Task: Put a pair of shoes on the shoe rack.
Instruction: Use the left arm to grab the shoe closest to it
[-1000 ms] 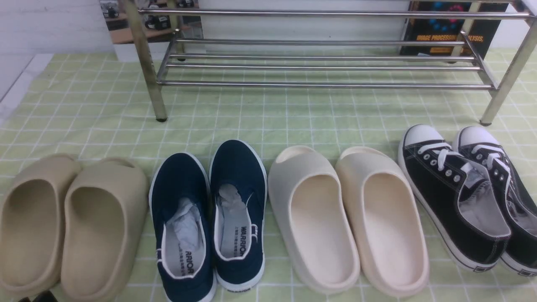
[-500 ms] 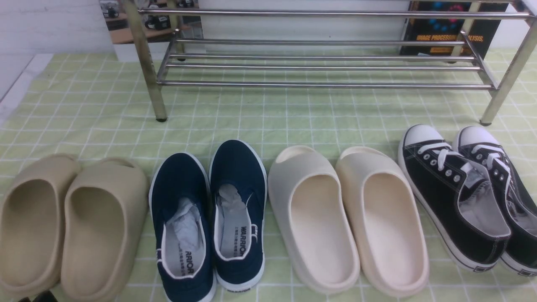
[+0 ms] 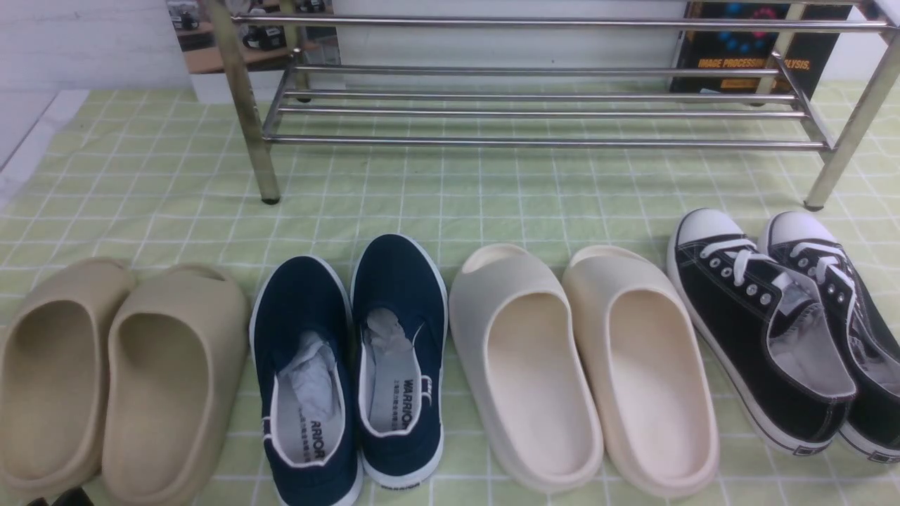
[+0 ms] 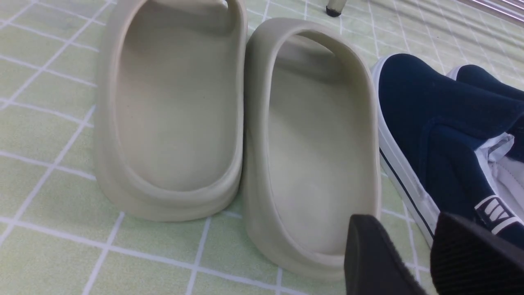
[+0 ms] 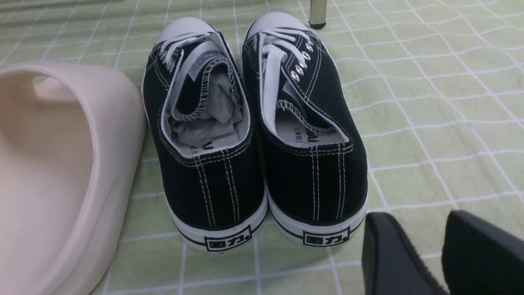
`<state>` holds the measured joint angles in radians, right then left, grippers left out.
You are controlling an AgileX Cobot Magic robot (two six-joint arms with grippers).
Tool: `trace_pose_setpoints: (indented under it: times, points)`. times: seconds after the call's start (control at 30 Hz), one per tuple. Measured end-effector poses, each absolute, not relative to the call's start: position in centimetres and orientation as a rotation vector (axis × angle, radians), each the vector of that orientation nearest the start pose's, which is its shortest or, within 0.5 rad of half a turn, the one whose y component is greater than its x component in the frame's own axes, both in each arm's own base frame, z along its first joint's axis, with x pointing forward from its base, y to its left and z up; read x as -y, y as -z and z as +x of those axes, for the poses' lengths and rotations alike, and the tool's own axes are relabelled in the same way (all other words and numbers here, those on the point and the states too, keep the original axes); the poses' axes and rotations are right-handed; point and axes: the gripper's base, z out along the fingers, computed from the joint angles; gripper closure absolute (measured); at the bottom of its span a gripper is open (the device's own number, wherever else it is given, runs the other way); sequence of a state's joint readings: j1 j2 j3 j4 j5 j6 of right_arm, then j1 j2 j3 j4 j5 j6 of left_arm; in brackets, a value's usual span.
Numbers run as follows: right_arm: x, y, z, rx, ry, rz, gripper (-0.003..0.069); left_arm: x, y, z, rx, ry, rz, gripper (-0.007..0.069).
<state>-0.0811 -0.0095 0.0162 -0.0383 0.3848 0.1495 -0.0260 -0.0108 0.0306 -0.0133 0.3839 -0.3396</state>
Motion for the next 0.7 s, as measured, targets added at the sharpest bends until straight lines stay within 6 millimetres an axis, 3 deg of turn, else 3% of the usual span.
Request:
trace_pose_setpoints:
  times: [0.43, 0.6, 0.63, 0.7]
  points:
    - [0.6, -17.4, 5.2, -1.865, -0.009, 0.192, 0.0419, 0.2, -16.9, 5.2, -1.869, 0.280, -0.316, 0.0386]
    - [0.6, -17.4, 5.2, -1.865, -0.009, 0.192, 0.0419, 1.1, -17.3, 5.3, -1.800, 0.604, -0.559, 0.0386]
    - [0.6, -17.4, 5.2, -1.865, -0.009, 0.192, 0.0419, 1.5, -17.6, 5.3, -1.739, 0.797, -0.718, 0.0386]
    - [0.6, -17.4, 5.2, -1.865, -0.009, 0.192, 0.0419, 1.8, -18.0, 5.3, -1.662, 0.989, -0.872, 0.0386]
